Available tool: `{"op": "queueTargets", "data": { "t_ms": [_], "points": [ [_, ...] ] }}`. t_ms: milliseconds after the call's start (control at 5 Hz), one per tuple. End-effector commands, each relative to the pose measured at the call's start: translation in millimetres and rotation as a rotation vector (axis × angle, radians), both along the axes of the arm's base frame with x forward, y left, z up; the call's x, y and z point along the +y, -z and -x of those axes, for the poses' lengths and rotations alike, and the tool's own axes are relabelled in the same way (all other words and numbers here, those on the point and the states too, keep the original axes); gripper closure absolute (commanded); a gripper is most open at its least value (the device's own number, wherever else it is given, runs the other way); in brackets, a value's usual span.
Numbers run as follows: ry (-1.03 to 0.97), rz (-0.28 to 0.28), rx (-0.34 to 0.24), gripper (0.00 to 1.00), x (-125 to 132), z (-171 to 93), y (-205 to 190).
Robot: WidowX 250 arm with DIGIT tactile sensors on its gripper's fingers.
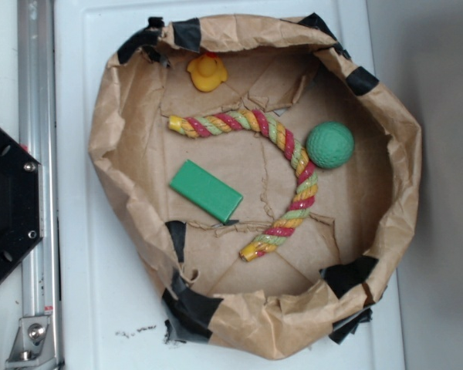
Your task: Grab the green block.
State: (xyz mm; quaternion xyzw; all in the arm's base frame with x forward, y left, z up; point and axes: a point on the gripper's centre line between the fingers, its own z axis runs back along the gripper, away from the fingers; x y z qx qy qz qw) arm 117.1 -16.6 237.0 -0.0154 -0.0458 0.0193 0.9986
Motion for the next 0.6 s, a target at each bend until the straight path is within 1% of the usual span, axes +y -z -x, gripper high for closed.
{"op": "queueTargets", "data": {
  "t_ms": [0, 200, 400],
  "points": [
    [0.000, 0.000, 0.000, 0.00, 0.0, 0.0, 0.0],
    [0.173, -0.112, -0.010, 0.00, 8.6, -50.0, 22.0],
    [0.337, -0.240, -0.111, 0.00, 7.3, -76.6, 29.5]
  ]
}}
